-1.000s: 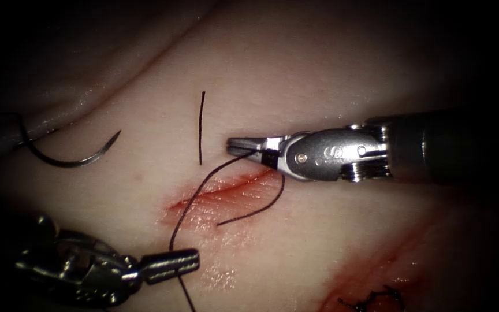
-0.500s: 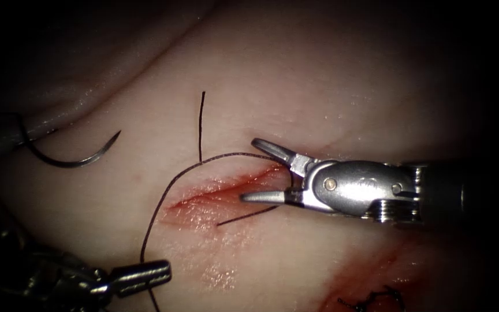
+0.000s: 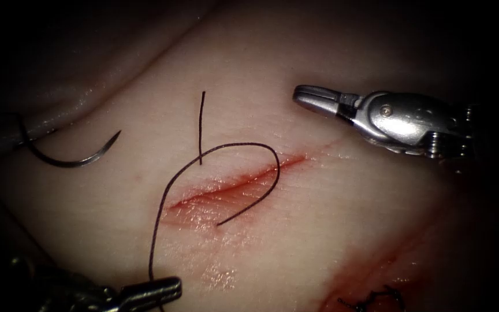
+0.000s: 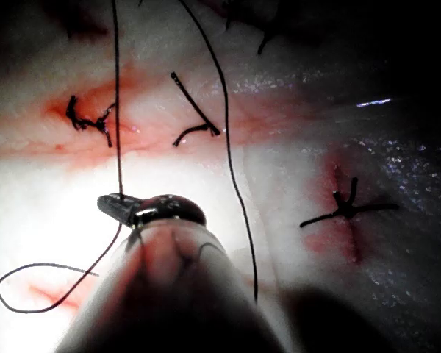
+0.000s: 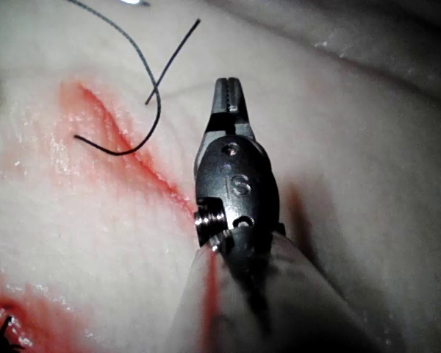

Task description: Wound Closure

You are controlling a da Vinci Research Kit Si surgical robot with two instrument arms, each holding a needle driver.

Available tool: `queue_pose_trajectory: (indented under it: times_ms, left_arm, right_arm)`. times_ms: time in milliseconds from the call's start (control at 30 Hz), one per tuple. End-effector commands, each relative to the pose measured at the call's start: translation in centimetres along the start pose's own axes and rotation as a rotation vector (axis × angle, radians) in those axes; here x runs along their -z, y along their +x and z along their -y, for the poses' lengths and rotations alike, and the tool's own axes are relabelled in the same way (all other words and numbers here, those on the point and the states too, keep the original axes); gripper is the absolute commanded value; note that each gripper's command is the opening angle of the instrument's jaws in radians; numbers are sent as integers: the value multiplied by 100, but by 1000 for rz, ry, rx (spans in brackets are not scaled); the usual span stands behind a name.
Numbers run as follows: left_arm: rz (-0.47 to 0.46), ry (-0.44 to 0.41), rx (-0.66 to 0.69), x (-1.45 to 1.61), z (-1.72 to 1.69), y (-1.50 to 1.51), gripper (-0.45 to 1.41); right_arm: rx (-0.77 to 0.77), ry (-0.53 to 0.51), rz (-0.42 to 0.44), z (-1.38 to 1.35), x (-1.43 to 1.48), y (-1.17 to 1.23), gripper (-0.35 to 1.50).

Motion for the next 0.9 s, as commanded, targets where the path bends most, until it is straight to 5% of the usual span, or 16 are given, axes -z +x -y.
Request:
queue_pose_trajectory:
  times_ms: [33, 133, 333, 900]
  left_arm:
    - [-1, -2, 2, -5, -7, 2, -45]
    - [-4, -6, 7, -5, 0, -1, -45]
    - [-20, -16, 31, -7, 15, -6, -45]
    - [-25, 24, 56, -27, 33, -30, -45]
  right_arm:
    - [7, 13, 1, -4, -15, -10, -35]
    - [7, 107, 34, 5, -47, -53, -35]
    - [-6, 177, 4, 34, -71, -84, -35]
    - [-26, 222, -101, 75, -86, -55, -35]
